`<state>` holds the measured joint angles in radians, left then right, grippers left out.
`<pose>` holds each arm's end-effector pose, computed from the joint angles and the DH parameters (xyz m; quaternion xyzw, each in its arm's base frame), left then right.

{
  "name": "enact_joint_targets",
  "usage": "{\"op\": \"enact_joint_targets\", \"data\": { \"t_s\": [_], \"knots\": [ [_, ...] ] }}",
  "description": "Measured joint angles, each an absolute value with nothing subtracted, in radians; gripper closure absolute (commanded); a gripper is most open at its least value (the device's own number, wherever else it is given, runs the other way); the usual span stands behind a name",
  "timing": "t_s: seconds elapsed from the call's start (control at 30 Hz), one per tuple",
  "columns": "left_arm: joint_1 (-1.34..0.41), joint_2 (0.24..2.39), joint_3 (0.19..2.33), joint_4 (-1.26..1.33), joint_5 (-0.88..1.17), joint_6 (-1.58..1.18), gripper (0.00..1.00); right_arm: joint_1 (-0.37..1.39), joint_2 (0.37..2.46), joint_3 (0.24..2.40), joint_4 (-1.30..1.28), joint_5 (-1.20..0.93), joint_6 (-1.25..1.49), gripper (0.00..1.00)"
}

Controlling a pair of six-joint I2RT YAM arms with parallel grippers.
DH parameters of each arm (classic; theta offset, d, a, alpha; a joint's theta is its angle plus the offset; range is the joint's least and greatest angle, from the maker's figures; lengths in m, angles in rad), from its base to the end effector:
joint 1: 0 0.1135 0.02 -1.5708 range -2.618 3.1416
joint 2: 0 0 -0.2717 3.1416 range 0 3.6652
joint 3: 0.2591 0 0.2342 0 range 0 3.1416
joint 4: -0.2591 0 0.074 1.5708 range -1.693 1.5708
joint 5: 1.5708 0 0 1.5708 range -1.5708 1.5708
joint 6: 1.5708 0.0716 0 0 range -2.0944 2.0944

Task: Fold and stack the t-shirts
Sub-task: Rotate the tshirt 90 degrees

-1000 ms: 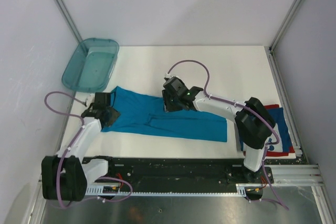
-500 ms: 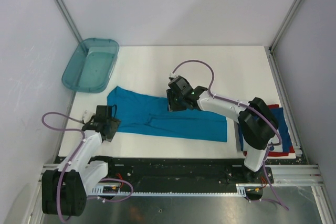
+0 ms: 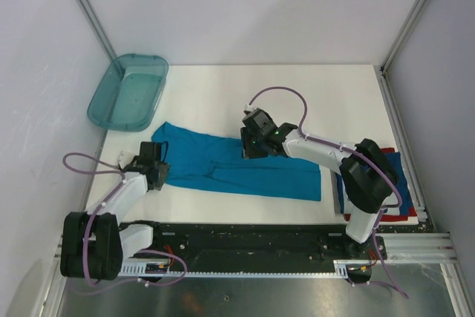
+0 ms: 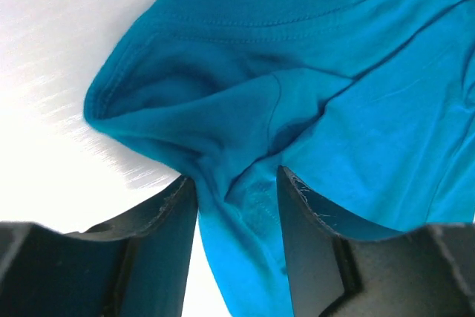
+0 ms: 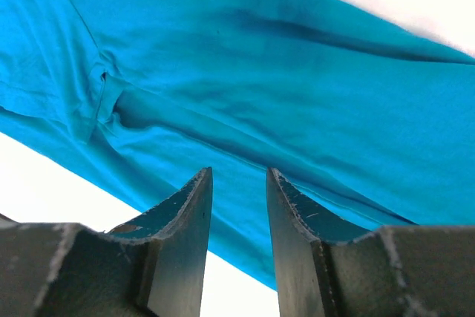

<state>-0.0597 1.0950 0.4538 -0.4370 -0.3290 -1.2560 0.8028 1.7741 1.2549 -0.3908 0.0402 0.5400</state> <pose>0.1810 0.0124 0.1428 -0.5717 0.7681 -0.0214 0.2874 0.2734 0.2789 0.2045 -0.1174 0.9384 0.1869 0.2658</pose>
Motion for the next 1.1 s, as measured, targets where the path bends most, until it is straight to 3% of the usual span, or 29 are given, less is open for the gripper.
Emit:
{"op": "enact_joint_targets", "data": {
  "t_s": [0.2,0.53,1.1],
  "knots": [
    [-0.091,1.238,0.543,-0.431,-0.360,-1.195,0.60,0.788,1.760,1.247,-0.390,0.041,0.540,0.61],
    [-0.212,1.514,0.782,-0.446,-0.417,-0.949,0.64,0.706,1.716,1.190,-0.390,0.049,0.535,0.61],
    [-0.294,2.065,1.485,-0.458,-0.301,-0.540,0.67,0.508,1.583,1.042,-0.384,0.063,0.519,0.61]
  ]
}}
